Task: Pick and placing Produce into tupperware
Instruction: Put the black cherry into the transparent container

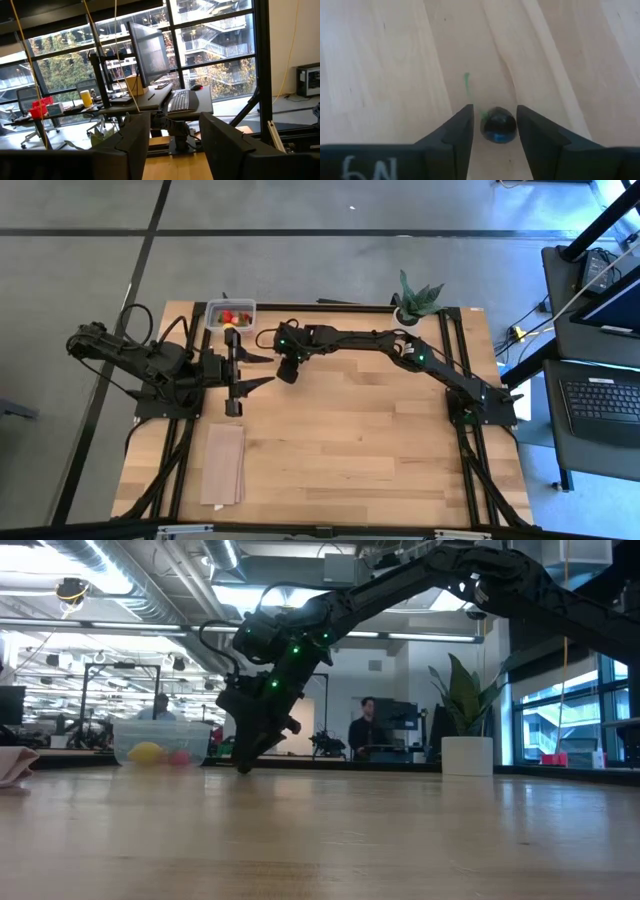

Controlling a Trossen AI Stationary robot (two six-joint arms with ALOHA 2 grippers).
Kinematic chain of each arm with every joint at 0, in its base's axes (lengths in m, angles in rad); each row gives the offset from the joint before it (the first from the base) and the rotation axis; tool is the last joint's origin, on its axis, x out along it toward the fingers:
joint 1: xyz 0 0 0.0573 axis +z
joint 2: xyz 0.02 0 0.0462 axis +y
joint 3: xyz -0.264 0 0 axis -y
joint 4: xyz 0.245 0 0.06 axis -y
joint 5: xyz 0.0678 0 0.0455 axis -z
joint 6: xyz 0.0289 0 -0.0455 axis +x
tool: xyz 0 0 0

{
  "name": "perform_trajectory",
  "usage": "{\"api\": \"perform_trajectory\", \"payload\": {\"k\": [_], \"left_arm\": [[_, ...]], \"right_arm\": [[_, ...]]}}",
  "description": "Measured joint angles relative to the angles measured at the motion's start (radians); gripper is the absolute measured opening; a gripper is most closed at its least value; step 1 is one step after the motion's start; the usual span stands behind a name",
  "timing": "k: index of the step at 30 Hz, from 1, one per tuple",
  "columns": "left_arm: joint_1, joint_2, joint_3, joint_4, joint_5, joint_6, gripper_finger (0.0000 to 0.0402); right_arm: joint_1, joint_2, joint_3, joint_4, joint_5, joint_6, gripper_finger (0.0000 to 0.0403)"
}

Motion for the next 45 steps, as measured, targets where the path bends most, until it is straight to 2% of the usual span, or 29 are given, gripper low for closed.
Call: {"api": "perform_trajectory", "payload": {"k": [4,9,12,16,19,31,37,41,45], "left_arm": [[0.0,0.0,0.0,0.0,0.0,0.0,0.0161],[0.0,0.0,0.0,0.0,0.0,0.0,0.0166],[0.0,0.0,0.0,0.0,0.0,0.0,0.017],[0.0,0.0,0.0,0.0,0.0,0.0,0.017],[0.0,0.0,0.0,-0.001,0.0,0.0,0.0165],[0.0,0.0,0.0,-0.005,-0.002,0.0,0.017],[0.0,0.0,0.0,-0.049,-0.045,-0.024,0.0177],[0.0,0.0,0.0,-0.064,-0.088,-0.031,0.0182],[0.0,0.0,0.0,-0.068,-0.118,-0.027,0.0184]], "right_arm": [[0.0,0.0,0.0,0.002,-0.003,-0.001,0.0177],[0.0,0.0,0.002,0.007,-0.028,-0.022,0.0236],[-0.001,0.002,0.053,-0.06,-0.031,-0.054,0.0267],[-0.004,0.0,0.182,-0.157,-0.045,-0.057,0.0288],[-0.004,-0.086,0.127,-0.153,-0.059,-0.061,0.0291],[-0.013,-0.434,0.097,-0.269,-0.114,-0.183,0.0291],[-0.022,-0.61,-0.084,-0.236,-0.135,-0.204,0.0291],[-0.037,-0.781,-0.332,-0.097,-0.138,-0.185,0.0291],[-0.04,-0.98,-0.642,0.103,-0.141,-0.166,0.0292]]}}
